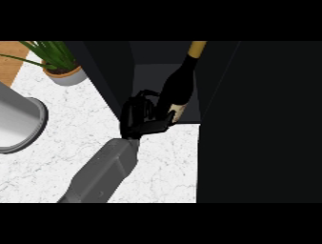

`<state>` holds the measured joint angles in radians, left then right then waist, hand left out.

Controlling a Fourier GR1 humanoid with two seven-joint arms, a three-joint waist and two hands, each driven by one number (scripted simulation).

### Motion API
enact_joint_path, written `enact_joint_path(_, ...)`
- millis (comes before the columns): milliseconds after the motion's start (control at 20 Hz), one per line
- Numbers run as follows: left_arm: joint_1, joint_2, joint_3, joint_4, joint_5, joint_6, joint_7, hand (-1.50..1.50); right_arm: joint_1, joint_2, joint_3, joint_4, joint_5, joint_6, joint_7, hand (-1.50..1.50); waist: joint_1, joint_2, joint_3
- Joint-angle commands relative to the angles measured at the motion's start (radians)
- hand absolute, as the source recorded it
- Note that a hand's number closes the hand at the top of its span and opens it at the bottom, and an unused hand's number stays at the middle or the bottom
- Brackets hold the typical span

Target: Pick up the wine, place it into the cabinet and close the cabinet

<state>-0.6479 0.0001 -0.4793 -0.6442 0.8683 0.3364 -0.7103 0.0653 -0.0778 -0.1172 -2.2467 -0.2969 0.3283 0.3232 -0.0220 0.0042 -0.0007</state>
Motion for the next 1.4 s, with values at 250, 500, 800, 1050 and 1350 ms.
enact_joint_path(250,-0.16,0.0,0.021,0.134,0.095,-0.063,0.022,1.5,0.037,0.022,0.014,0.015,0.037,0.011,-0.05,-1.5,-0.003,0.001,0.0)
enact_joint_path(500,-0.197,0.0,-0.029,0.133,0.166,-0.01,0.022,1.5,0.004,0.019,0.008,0.062,0.013,0.017,-0.055,-1.5,-0.008,0.002,0.0)
enact_joint_path(800,-0.306,0.0,0.024,0.302,0.181,-0.069,0.019,1.5,0.012,0.009,0.015,0.035,0.02,0.033,-0.06,-1.5,-0.027,0.008,0.0)
enact_joint_path(1050,-0.323,0.0,0.021,0.354,0.168,-0.03,0.06,1.5,0.023,0.05,0.084,-0.014,0.102,-0.013,-0.033,-1.5,-0.021,0.006,0.0)
enact_joint_path(1350,-0.314,0.0,0.031,0.399,0.205,-0.051,-0.012,1.5,-0.061,0.035,0.089,0.027,0.076,-0.024,0.008,-1.5,-0.036,0.014,-0.001)
